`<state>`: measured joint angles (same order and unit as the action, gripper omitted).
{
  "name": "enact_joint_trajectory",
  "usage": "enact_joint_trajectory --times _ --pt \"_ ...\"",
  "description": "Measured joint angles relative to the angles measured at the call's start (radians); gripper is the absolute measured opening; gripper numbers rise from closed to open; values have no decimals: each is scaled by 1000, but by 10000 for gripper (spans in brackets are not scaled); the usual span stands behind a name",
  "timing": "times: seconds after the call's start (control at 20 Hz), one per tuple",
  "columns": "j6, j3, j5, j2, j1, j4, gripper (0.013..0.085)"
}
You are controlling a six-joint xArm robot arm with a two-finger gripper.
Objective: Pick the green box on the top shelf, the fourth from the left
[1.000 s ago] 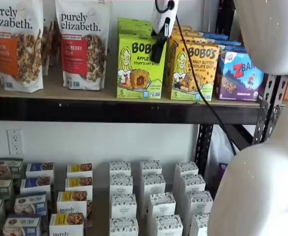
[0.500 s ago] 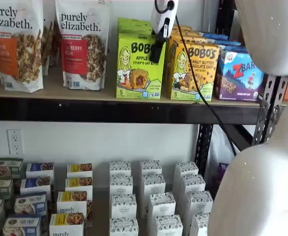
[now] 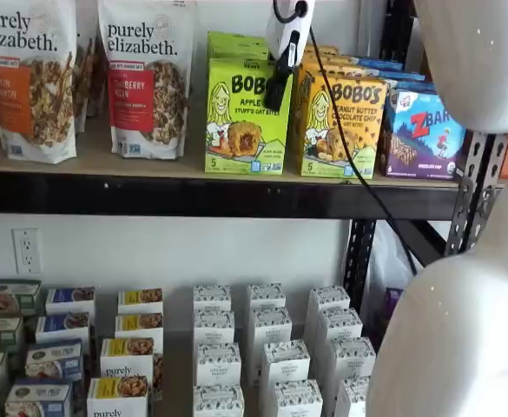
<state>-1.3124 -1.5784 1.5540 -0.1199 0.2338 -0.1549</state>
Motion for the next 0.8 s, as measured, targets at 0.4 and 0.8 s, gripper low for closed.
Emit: enact_joint_trajectory --times 0.4,0.8 --pt "1 -5 14 -16 -4 -25 250" --pt "4 -16 45 -41 -11 -50 250"
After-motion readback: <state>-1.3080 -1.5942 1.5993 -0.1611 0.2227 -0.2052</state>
